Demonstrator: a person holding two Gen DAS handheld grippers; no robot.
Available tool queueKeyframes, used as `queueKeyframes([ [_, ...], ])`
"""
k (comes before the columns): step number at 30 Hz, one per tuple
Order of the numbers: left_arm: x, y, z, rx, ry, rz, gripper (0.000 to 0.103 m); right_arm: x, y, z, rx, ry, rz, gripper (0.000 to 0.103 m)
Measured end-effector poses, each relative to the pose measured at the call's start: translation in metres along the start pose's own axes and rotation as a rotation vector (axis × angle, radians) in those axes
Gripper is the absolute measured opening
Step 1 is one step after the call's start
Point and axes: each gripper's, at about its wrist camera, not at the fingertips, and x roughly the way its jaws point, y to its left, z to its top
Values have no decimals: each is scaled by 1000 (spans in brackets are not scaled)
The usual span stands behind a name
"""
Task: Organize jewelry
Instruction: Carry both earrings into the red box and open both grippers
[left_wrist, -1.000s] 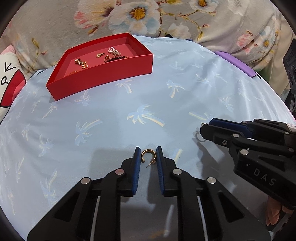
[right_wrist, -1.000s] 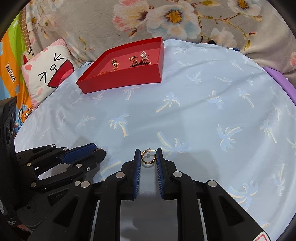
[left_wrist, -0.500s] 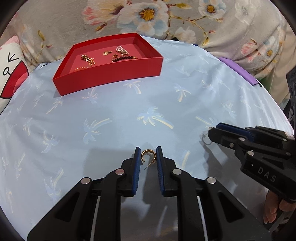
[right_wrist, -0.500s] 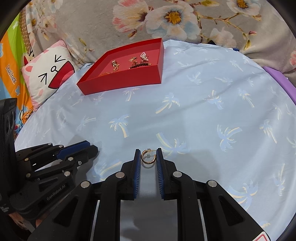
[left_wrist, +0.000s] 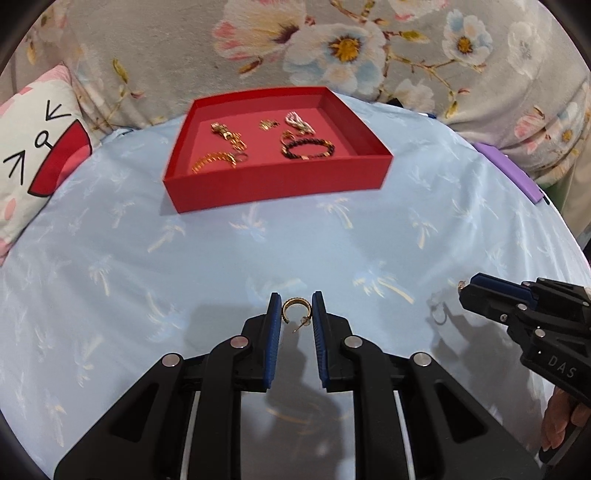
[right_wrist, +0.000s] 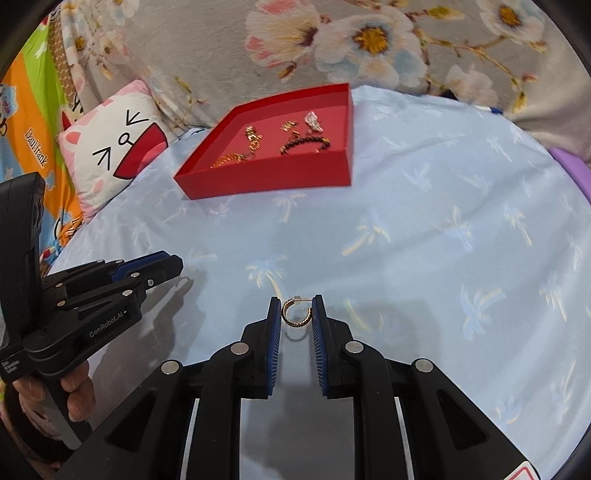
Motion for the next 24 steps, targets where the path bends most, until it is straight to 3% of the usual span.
queueKeyframes([
  [7,-5,36,54,-28,-67,58,16,8,24,62,-94,-78,6,16],
  [11,0,53,91,-44,-119,92,16,22,27,103,-82,-113,27,16],
  [19,48,64,149,-38,-127,92,16,73,11,168,-2,-131,11,16],
  [24,90,78,169,-95,-83,93,16,105,-8,192,34,-111,-35,16],
])
